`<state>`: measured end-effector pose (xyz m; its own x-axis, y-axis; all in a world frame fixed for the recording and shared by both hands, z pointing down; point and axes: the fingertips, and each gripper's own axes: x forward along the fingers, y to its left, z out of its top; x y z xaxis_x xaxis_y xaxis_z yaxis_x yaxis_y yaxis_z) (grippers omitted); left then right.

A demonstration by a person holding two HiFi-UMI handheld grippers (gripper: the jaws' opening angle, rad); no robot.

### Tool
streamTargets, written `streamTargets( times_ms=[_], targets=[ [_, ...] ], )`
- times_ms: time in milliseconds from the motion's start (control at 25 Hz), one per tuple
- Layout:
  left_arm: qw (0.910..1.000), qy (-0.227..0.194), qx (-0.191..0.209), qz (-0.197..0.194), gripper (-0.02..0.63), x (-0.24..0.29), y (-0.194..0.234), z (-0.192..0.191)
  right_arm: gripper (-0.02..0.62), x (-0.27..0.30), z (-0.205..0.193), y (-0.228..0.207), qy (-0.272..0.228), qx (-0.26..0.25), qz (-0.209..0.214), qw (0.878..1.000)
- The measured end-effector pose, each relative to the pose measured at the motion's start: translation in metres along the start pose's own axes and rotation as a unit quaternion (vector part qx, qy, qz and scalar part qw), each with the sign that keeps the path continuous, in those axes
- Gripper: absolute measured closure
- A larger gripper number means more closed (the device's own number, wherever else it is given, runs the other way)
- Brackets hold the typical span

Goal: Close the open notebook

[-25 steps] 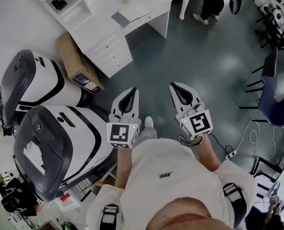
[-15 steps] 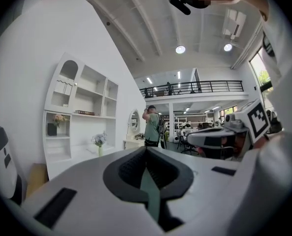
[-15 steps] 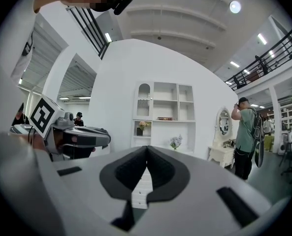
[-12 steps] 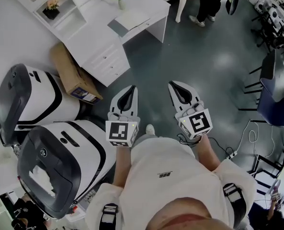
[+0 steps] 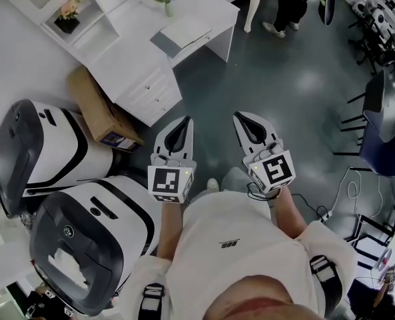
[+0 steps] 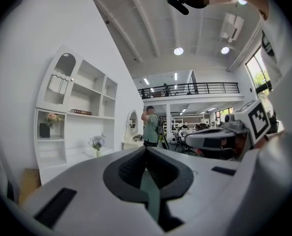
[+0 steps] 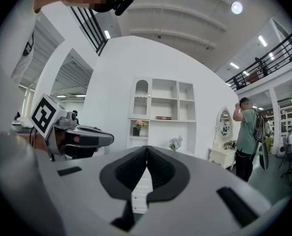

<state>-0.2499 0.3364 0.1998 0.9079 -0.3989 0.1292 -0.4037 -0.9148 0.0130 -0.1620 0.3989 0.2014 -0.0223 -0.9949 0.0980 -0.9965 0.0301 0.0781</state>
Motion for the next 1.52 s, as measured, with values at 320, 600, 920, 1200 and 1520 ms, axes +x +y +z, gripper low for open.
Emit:
streamTargets(
  times_ms=[320, 600, 920, 1200, 1520],
  targets=[
    [1.0, 0.008, -0.004, -0.001, 0.606, 0.03, 0.014, -0.006, 0.6, 0.025, -0.005, -0.024, 0.005, 0.007, -0.004, 1.0],
    [0.9998, 0.014, -0.009, 0.014, 0.606, 0.072, 0.036, -0.012, 0.6, 0.06, -0.017, -0.054, 0.008, 0.012, 0.009, 1.0],
    [0.9992, 0.027, -0.013, 0.024, 0.606, 0.133, 0.062, -0.011, 0.6, 0.115, -0.021, -0.1, 0.009, 0.025, 0.028, 0.999],
    [0.9985, 0.036, -0.022, 0.034, 0.606, 0.184, 0.084, -0.008, 0.6, 0.158, -0.025, -0.138, 0.019, 0.03, 0.043, 0.998],
    [0.9968, 0.046, -0.033, 0.057, 0.606, 0.253, 0.112, -0.005, 0.6, 0.215, -0.032, -0.196, 0.031, 0.04, 0.072, 0.996]
  ],
)
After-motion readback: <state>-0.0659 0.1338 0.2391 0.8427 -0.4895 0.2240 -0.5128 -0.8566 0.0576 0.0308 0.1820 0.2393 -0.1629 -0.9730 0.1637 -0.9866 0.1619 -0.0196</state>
